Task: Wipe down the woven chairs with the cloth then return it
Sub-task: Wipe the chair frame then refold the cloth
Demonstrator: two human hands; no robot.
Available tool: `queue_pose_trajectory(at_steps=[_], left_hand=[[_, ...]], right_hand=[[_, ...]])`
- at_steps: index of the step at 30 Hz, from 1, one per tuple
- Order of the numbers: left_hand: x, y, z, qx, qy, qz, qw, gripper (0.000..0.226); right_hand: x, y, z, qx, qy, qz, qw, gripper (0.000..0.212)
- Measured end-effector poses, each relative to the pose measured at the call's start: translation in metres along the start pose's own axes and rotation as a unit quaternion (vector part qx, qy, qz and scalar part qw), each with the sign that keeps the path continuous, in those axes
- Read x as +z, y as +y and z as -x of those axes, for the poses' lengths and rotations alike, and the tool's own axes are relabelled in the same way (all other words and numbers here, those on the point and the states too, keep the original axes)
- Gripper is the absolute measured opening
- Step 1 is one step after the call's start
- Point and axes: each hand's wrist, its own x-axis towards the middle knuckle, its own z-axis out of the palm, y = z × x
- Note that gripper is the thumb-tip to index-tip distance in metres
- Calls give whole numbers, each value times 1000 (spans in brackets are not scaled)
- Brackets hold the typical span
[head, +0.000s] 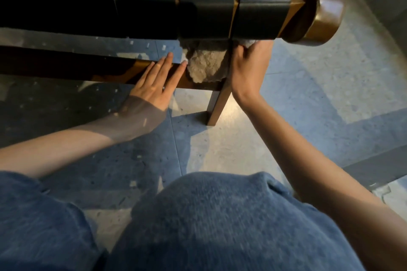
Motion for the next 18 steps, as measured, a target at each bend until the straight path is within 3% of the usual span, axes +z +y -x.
queue_pose_trajectory(at_steps=[4,6,9,14,16,18], left_hand=[[4,-8,3,5,25,-1,1000,85],[7,-13,4,24,35,-4,999,80],[9,-23,10,32,40,-11,999,68],[6,-41,26,65,30,7,997,48],[3,-42,33,27,2,53,998,46],[-2,-44,40,-14,-38,106,994,46]], right_hand=[[-2,19,26,20,-48,-36,998,32],[-4,35,49,44,-108,-10,993,44],[-7,53,69,71,-191,49,978,45],[-7,55,94,197,-243,24,949,39],[6,41,106,191,-303,-24,933,37],[26,23,108,132,-349,-51,927,37]])
